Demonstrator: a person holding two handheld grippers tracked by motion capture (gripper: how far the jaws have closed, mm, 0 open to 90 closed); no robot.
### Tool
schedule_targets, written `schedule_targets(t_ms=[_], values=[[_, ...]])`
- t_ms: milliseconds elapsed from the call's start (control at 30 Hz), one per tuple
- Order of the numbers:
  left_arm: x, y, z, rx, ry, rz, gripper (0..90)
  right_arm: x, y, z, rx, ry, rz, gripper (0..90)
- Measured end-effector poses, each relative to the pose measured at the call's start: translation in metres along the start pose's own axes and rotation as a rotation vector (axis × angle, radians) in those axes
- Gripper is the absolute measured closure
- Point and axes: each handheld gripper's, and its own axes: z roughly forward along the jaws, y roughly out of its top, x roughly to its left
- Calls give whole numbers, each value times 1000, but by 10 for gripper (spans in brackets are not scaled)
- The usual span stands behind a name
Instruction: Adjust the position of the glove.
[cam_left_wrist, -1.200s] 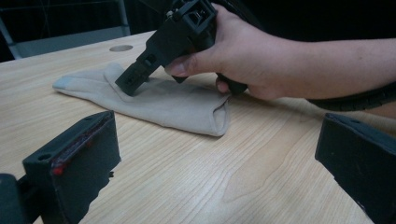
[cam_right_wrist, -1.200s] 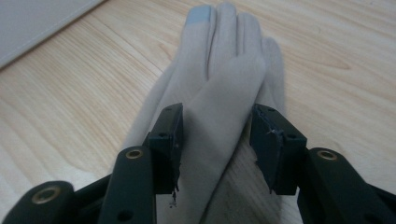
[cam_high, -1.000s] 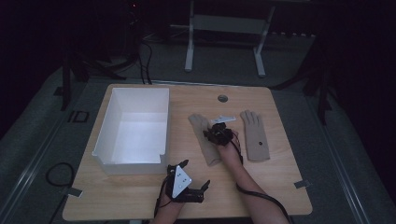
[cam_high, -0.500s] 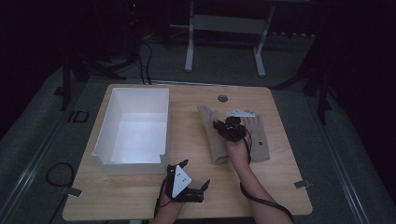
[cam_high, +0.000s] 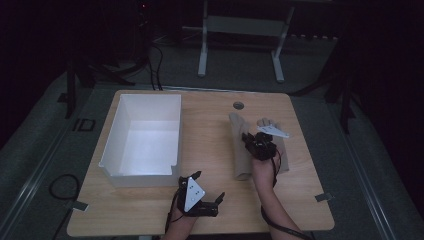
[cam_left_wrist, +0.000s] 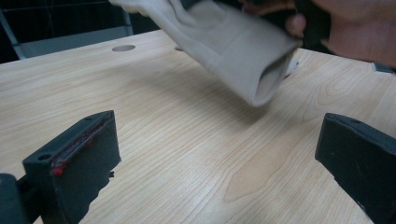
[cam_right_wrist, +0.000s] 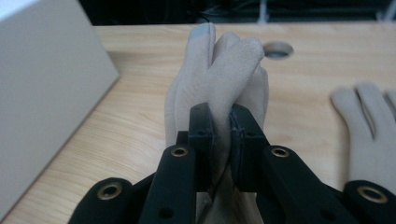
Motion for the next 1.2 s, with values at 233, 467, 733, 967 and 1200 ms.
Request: schedule_targets(t_ms=[233, 467, 733, 967, 1200], values=[[0, 0, 0, 1, -3, 1, 1, -10, -29, 29, 76, -56, 80, 806], [0, 0, 0, 2, -7, 6, 1, -13, -49, 54, 156, -70, 25, 678], [0, 0, 0, 3, -7, 5, 1, -12, -48, 53, 162, -38, -79, 570], [0, 0, 0, 3, -5, 2, 1, -12, -32, 36, 114, -24, -100, 522], [0, 0, 0, 3, -3, 5, 1, -39, -3, 8, 68, 12, -129, 531]])
